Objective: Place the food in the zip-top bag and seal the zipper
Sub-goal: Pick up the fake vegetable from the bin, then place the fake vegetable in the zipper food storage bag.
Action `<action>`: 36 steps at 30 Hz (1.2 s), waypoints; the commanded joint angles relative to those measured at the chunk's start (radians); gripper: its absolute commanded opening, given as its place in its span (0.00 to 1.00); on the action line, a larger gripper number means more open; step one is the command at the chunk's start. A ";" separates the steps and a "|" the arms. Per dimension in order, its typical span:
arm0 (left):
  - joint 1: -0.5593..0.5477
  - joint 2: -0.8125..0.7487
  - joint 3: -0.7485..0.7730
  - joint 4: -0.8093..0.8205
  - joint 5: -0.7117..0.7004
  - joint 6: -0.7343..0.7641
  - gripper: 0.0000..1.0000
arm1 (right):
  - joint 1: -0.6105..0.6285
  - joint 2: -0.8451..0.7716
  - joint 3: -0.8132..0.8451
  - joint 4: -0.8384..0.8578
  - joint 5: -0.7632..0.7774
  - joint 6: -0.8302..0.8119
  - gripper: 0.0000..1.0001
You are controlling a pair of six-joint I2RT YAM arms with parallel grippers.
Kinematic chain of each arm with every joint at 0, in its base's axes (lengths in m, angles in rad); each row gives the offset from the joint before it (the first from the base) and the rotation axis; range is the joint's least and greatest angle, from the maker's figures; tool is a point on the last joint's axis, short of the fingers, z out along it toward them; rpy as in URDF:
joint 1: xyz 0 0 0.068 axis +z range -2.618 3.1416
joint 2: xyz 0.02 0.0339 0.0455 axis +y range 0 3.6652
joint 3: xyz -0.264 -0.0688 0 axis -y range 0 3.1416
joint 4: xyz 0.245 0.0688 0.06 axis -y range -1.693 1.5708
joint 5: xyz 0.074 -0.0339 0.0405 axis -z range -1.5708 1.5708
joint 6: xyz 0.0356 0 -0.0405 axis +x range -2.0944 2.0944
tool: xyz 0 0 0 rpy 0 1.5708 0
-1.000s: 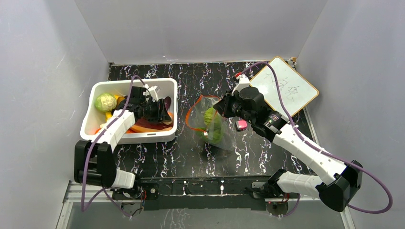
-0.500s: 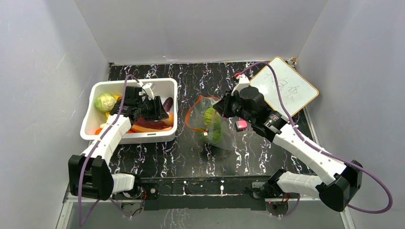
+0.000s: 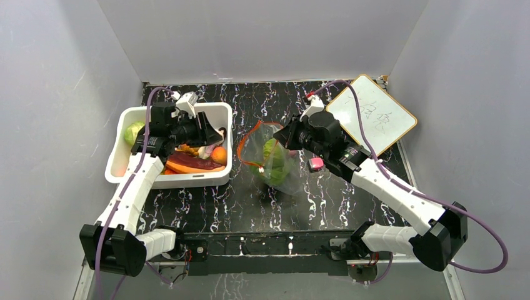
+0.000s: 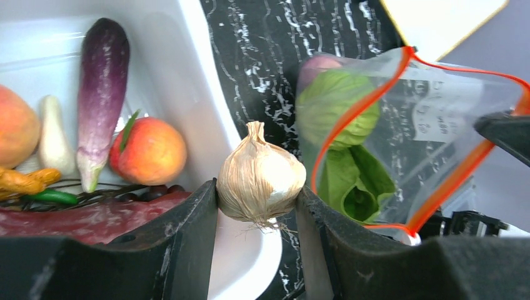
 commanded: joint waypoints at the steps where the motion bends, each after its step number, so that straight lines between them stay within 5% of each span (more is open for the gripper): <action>1: 0.002 -0.050 0.053 0.025 0.127 -0.051 0.32 | 0.000 -0.005 0.050 0.180 0.049 0.093 0.00; 9: -0.038 -0.069 0.053 0.131 0.261 -0.107 0.32 | 0.002 -0.009 -0.021 0.285 0.089 0.210 0.00; 36: -0.263 0.126 0.094 0.222 0.147 -0.133 0.36 | 0.011 0.001 -0.080 0.393 0.029 0.301 0.00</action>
